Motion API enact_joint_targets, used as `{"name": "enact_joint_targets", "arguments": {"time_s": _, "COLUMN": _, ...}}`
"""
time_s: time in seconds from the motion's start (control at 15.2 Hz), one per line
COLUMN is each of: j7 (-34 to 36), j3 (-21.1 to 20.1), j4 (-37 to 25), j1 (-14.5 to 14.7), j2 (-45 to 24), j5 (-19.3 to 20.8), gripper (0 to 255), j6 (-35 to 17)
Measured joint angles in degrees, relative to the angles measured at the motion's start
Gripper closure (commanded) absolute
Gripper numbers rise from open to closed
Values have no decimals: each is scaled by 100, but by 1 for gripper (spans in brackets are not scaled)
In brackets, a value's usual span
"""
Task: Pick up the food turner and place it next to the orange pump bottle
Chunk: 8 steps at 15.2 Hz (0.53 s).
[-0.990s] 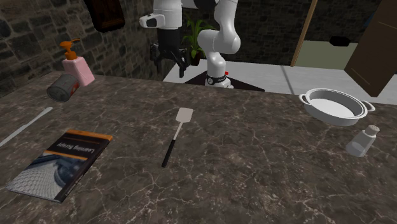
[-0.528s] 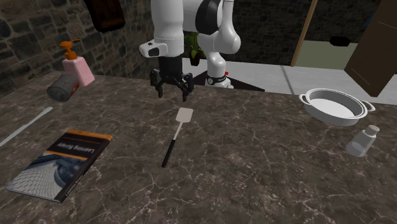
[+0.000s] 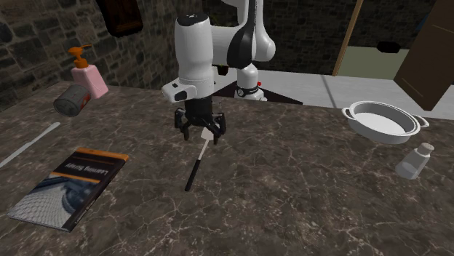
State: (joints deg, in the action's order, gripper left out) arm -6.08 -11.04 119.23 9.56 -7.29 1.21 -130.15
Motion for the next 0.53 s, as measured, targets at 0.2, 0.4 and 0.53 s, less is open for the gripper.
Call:
{"name": "enact_joint_targets", "arguments": {"time_s": 0.2, "j7": 25, "j3": 4, "j4": 14, "j1": 14, "j2": -194, "j5": 50, "gripper": 0, "j6": -202}}
{"name": "enact_joint_targets", "arguments": {"time_s": 0.4, "j7": 59, "j3": 7, "j4": 63, "j1": 28, "j2": -327, "j5": 89, "gripper": 0, "j6": -381}}
{"name": "enact_joint_targets", "arguments": {"time_s": 0.53, "j7": 61, "j3": 11, "j4": 80, "j1": 28, "j2": -356, "j5": 97, "gripper": 0, "j6": -427}}
